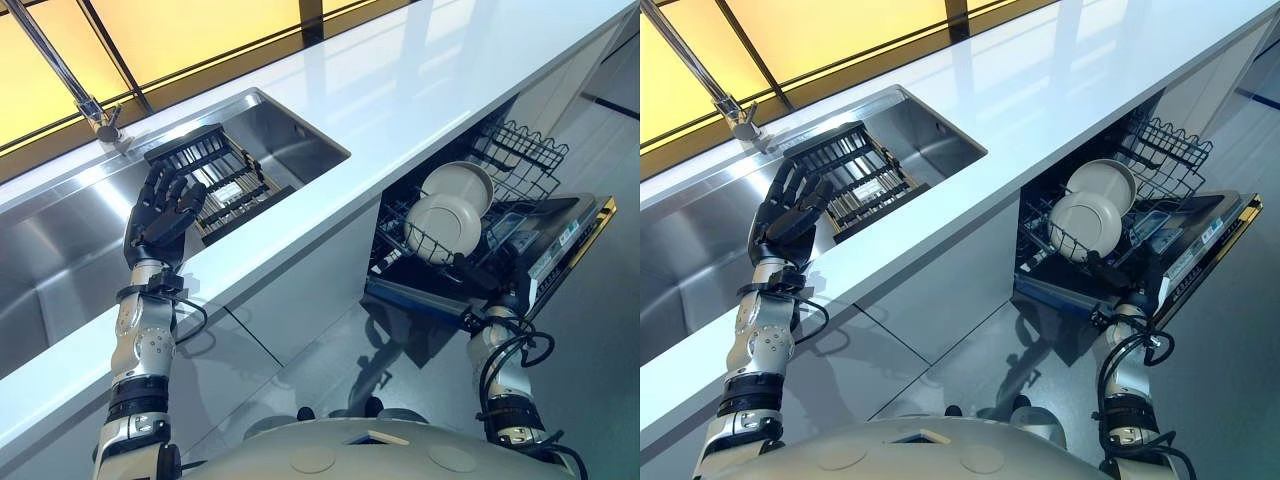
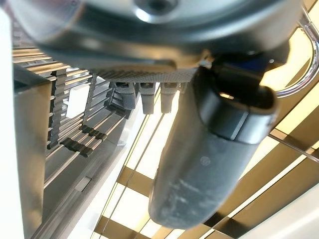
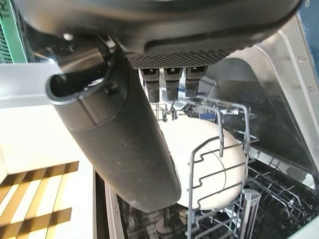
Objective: Pick up plates and place into dishwasher.
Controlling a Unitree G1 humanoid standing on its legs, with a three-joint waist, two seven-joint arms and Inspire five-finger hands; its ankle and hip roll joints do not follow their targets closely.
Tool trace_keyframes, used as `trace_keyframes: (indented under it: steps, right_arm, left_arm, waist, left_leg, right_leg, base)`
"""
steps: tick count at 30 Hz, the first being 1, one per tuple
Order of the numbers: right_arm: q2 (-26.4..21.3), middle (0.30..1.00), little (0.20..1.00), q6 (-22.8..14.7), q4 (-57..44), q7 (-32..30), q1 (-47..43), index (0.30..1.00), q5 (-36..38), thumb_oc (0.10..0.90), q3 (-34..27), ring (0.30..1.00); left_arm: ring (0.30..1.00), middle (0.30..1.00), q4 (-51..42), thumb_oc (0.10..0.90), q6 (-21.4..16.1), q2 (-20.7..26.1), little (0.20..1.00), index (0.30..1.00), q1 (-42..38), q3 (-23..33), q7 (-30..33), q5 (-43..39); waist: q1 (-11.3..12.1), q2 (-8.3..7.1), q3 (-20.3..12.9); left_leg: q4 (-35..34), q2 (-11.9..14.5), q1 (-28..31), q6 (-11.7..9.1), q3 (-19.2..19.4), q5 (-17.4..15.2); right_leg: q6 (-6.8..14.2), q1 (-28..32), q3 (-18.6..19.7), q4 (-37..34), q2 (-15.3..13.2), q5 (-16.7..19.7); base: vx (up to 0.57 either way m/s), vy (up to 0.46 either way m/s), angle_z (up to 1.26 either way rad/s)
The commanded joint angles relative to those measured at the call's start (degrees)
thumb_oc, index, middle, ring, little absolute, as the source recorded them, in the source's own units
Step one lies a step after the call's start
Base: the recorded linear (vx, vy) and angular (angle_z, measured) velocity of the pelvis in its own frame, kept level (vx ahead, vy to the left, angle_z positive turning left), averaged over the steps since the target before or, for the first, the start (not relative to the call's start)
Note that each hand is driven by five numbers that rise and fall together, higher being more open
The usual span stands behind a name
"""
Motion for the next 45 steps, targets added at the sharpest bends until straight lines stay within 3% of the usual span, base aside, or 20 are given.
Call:
trace_keyframes:
  steps: [1,7,12,17,20,23,25,30,38,43,45]
  right_arm:
    - [0.9,0.900,0.900,0.2,-4.3,3.4,-2.7,0.900,4.6,0.800,-0.6,0.900]
    - [3.8,0.900,0.900,3.3,-4.1,4.5,-0.8,0.900,10.6,0.800,-0.8,0.900]
    - [6.9,0.900,0.900,5.7,-8.4,9.7,1.3,0.900,14.2,0.800,0.5,0.900]
    - [7.1,0.900,0.900,2.9,-11.1,17.9,2.6,0.900,9.5,0.800,3.9,0.900]
    - [6.4,0.900,0.900,1.4,-10.3,20.5,2.5,0.900,10.3,0.800,5.2,0.900]
    - [5.7,0.900,0.900,-1.9,-8.8,18.4,1.9,0.900,8.5,0.800,5.7,0.900]
    - [5.0,0.900,0.900,-3.3,-7.4,13.7,1.5,0.900,8.5,0.800,5.6,0.900]
    - [6.7,0.900,0.900,0.0,-5.5,9.5,1.6,0.900,14.8,0.800,3.4,0.900]
    - [7.0,0.900,0.900,5.6,-5.9,15.9,5.4,0.900,6.1,0.800,5.6,0.900]
    - [3.5,0.900,0.900,4.5,-8.8,20.3,8.3,0.900,-3.8,0.800,6.6,0.900]
    - [1.2,0.900,0.900,2.3,-11.3,20.3,9.5,0.900,-7.7,0.800,5.7,0.900]
  left_arm:
    - [0.900,0.900,-1.7,0.800,-5.4,0.3,0.900,0.900,0.1,2.3,-1.6,1.1]
    - [0.900,0.900,-3.0,0.800,-5.0,-0.6,0.900,0.900,0.7,2.6,-0.9,1.9]
    - [0.900,0.900,-4.0,0.800,-5.2,-2.0,0.900,0.900,1.5,2.7,-0.2,2.8]
    - [0.900,0.900,-4.1,0.800,-5.4,-2.7,0.900,0.900,2.4,2.8,-0.2,3.0]
    - [0.900,0.900,-4.0,0.800,-5.8,-3.2,0.900,0.900,3.2,2.5,-0.6,3.7]
    - [0.900,0.900,-4.7,0.800,-5.3,-3.9,0.900,0.900,4.0,2.4,-0.3,4.2]
    - [0.900,0.900,-4.8,0.800,-5.1,-3.9,0.900,0.900,4.5,2.3,0.2,4.0]
    - [0.900,0.900,-4.8,0.800,-4.9,-4.5,0.900,0.900,6.2,3.0,0.2,3.4]
    - [0.900,0.900,-5.4,0.800,-6.0,-4.6,0.900,0.900,8.4,4.0,-1.2,2.1]
    - [0.900,0.900,-6.7,0.800,-6.1,-4.2,0.900,0.900,9.2,4.7,-1.9,1.7]
    - [0.900,0.900,-7.2,0.800,-6.2,-4.0,0.900,0.900,9.3,5.4,-2.5,1.8]
  waist:
    - [-0.3,-0.12,-2.5]
    - [-0.4,-0.13,-2.3]
    - [-0.5,0.18,-2.1]
    - [-0.2,0.55,-2.0]
    - [0.4,0.77,-1.9]
    - [1.2,1.01,-1.7]
    - [1.7,1.19,-1.7]
    - [2.2,1.64,-1.7]
    - [1.8,1.76,-1.4]
    - [1.1,0.97,-1.1]
    - [0.6,0.31,-0.9]
  left_leg:
    - [0.4,-1.4,-0.7,1.6,0.0,-3.7]
    - [0.4,-1.5,-0.8,1.8,-0.2,-3.5]
    - [0.4,-1.7,-0.9,2.0,-0.4,-3.2]
    - [0.4,-2.0,-0.8,2.1,-0.8,-3.2]
    - [0.4,-2.4,-0.3,2.1,-1.1,-3.3]
    - [0.4,-2.9,0.0,2.2,-1.5,-3.2]
    - [0.4,-3.2,0.3,2.4,-1.6,-3.2]
    - [0.6,-3.8,0.5,2.9,-2.0,-3.3]
    - [0.5,-4.5,0.5,3.5,-1.9,-3.6]
    - [0.5,-4.6,0.3,3.9,-1.5,-3.6]
    - [0.6,-4.4,0.1,4.0,-1.2,-3.8]
  right_leg:
    - [0.6,-0.5,-2.8,5.1,1.5,-6.9]
    - [0.5,-0.5,-3.1,5.2,1.3,-6.8]
    - [0.5,-0.8,-3.3,5.5,0.9,-6.7]
    - [0.6,-0.8,-3.8,5.5,0.2,-6.7]
    - [0.7,-0.7,-4.1,5.8,-0.3,-6.6]
    - [0.7,-0.6,-4.4,6.0,-0.8,-6.5]
    - [0.7,-0.5,-4.5,6.2,-1.2,-6.6]
    - [0.8,-0.8,-4.4,7.2,-1.8,-6.7]
    - [1.3,-2.4,-3.9,9.8,-2.5,-7.4]
    - [2.0,-3.5,-3.4,10.5,-2.5,-6.7]
    - [2.2,-3.6,-2.9,10.4,-2.1,-6.7]
  base:
    - [0.00,0.000,0.00]
    - [0.00,0.017,0.02]
    - [0.01,0.044,0.00]
    - [0.04,0.071,0.05]
    - [0.07,0.100,0.09]
    - [0.08,0.110,0.09]
    - [0.09,0.122,0.11]
    - [0.06,0.111,0.11]
    - [0.02,0.062,0.03]
    - [-0.02,-0.024,0.01]
    - [-0.04,-0.107,-0.02]
